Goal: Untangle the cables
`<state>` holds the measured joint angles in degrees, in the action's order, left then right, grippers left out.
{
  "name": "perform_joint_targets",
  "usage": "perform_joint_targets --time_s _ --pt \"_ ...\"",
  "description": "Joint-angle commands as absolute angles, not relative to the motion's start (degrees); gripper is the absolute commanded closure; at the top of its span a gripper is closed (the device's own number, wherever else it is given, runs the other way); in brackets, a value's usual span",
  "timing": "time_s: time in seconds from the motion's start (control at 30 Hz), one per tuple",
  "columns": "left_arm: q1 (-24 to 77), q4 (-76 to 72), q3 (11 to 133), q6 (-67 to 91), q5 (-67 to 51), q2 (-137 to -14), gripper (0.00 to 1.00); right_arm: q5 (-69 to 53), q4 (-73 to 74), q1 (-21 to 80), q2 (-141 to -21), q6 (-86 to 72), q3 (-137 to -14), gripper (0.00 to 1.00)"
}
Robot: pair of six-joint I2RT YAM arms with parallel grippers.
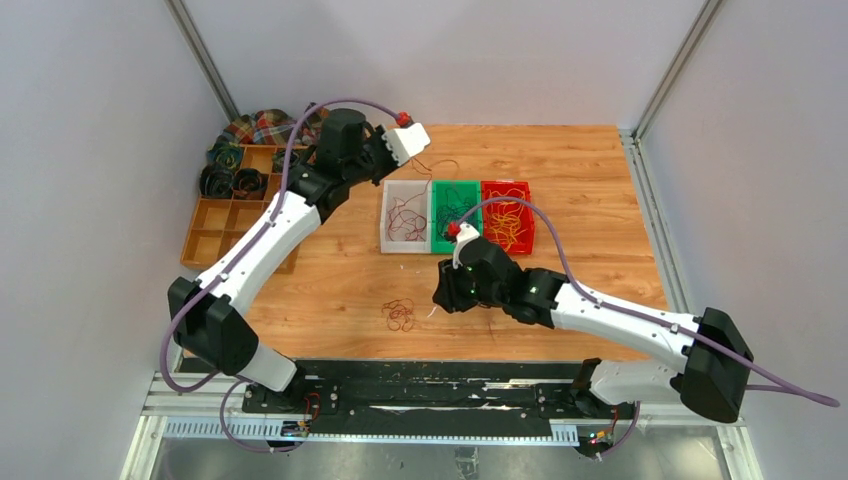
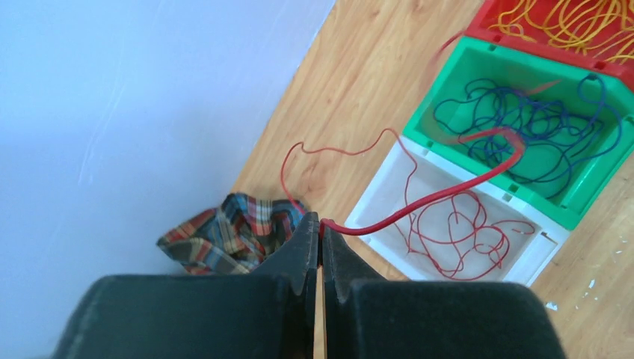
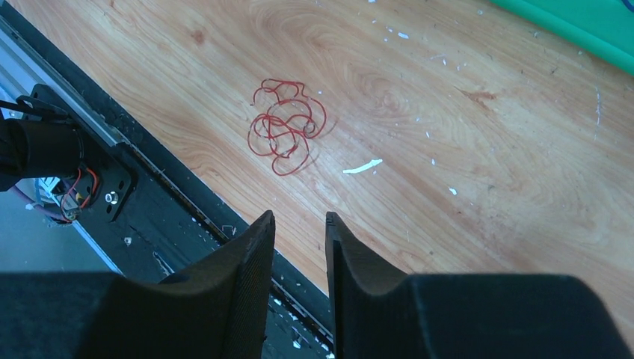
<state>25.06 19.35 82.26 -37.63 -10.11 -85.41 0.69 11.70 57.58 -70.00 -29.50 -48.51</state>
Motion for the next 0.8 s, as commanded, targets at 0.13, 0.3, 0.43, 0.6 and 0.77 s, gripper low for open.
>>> perform_joint_targets --time_s 0.13,0.3,0.43,0.6,0.77 --pt "31.24 27.18 87.78 -39.11 -5.28 -85.72 0.99 4.19 11.17 56.61 -65.58 -31.75 -45.23 0.70" --pt "31.24 33.27 89.68 -32.26 -8.09 -84.80 0.99 6.51 11.10 55.55 -63.17 -33.22 -43.26 0.72" --pt "31.22 35.93 90.23 -26.32 -11.40 -82.57 0.99 7.98 11.15 54.21 -61.15 -33.89 -41.98 0.75" --pt "31.21 41.35 93.85 -19.32 -24.79 -81.72 0.99 9.06 11.16 52.08 -58.25 -35.00 -40.42 0.79" --pt "31.20 42.63 97.05 -10.60 -30.75 -83.58 0.99 9.58 11.21 50.70 -56.73 -35.67 -39.42 0.81"
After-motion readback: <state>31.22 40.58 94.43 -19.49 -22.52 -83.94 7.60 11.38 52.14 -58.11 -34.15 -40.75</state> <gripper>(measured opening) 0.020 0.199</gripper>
